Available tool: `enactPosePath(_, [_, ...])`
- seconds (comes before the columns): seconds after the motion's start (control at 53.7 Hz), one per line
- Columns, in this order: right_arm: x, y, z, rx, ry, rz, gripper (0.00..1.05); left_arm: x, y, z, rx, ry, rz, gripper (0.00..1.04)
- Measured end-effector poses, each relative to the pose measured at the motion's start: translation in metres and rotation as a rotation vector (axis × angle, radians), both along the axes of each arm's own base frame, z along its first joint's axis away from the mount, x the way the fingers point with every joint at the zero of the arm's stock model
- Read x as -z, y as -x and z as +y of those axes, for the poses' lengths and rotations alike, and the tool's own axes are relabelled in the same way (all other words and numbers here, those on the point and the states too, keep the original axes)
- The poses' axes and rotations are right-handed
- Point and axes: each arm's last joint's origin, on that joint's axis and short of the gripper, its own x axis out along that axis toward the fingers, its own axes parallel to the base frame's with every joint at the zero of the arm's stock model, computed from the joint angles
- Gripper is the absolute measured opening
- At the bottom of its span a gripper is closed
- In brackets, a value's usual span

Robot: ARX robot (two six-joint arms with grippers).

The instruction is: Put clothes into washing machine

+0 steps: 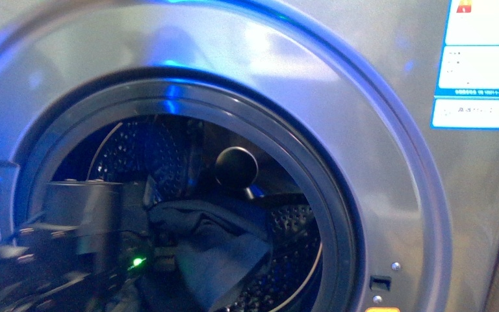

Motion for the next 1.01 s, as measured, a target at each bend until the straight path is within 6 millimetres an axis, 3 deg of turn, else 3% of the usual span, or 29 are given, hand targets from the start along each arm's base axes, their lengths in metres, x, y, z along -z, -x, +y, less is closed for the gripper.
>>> enactPosePath(0.168, [0.057,-0.002,-0.011,0.012,0.013,0.018,0.01,0.002,-0.019,-0.009,-0.015,-0.001,-0.007,0.13])
enactPosePath(0.614, [0.125,-0.002,-0.012,0.010,0.013,0.029,0.02,0.024,-0.059,-0.020,-0.075,-0.001,0.003,0.13])
enactPosePath(1.005, [0.153,-0.002,-0.012,0.010,0.013,0.030,0.02,0.027,-0.094,-0.038,-0.076,-0.025,-0.018,0.13])
